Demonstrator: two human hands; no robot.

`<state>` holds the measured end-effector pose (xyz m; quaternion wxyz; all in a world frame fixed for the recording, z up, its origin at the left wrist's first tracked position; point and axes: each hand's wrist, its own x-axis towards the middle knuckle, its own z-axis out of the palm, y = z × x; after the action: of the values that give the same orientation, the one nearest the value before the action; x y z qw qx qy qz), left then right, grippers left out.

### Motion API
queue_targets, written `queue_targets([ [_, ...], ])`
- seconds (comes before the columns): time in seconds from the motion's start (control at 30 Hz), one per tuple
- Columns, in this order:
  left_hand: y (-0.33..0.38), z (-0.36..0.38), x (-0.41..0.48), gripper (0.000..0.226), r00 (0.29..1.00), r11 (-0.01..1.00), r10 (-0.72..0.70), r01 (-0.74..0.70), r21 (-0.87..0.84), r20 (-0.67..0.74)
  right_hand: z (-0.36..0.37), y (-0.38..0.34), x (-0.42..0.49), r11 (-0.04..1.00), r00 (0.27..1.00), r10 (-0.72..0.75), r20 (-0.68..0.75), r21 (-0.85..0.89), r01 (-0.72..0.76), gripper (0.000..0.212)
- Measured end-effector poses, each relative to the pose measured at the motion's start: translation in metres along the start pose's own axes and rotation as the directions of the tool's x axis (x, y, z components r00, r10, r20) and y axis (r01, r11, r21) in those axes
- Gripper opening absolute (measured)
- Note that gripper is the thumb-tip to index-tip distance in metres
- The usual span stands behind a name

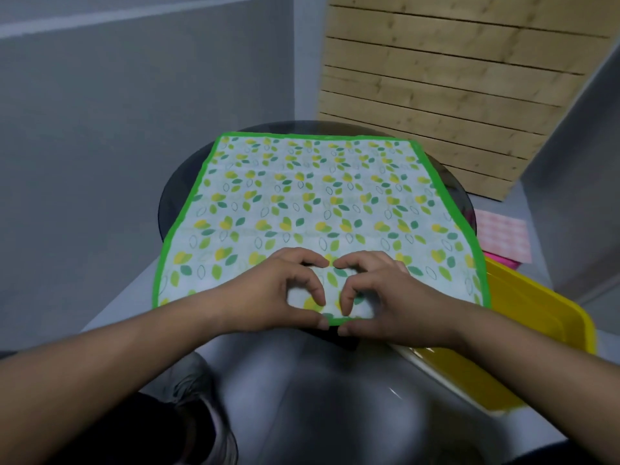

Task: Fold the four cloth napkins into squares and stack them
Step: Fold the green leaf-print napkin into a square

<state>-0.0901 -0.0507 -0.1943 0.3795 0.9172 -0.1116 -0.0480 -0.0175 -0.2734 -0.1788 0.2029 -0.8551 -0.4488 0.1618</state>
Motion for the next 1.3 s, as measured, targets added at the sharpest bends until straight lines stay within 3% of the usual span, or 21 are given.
queue_targets([
  [0.5, 0.01, -0.007, -0.001, 0.023, 0.996, 0.995, -0.083, 0.085, -0.057, 0.025, -0.003, 0.004, 0.003, 0.987, 0.999, 0.047, -0.028, 0.155, -0.042, 0.009],
  [0.7, 0.018, -0.019, 0.002, 0.013, 0.994, 0.992, -0.103, 0.105, -0.074, 0.028, -0.01, 0.0, 0.006, 0.969, 0.986, 0.056, -0.155, 0.248, -0.016, 0.012],
  [1.0, 0.038, -0.063, 0.017, 0.011, 0.999, 0.984, -0.049, 0.049, -0.174, 0.001, -0.051, -0.018, 0.012, 0.978, 0.954, 0.058, -0.294, 0.207, 0.005, 0.016],
  [1.17, 0.053, -0.095, 0.036, 0.015, 0.998, 0.999, -0.042, 0.041, -0.028, -0.042, -0.086, -0.019, 0.021, 0.973, 0.92, 0.079, -0.385, 0.231, 0.013, 0.015],
  [1.3, 0.064, -0.122, 0.063, 0.016, 0.987, 0.975, -0.043, 0.075, 0.207, -0.155, -0.111, -0.013, 0.035, 0.99, 0.887, 0.085, -0.454, 0.137, -0.025, 0.017],
])
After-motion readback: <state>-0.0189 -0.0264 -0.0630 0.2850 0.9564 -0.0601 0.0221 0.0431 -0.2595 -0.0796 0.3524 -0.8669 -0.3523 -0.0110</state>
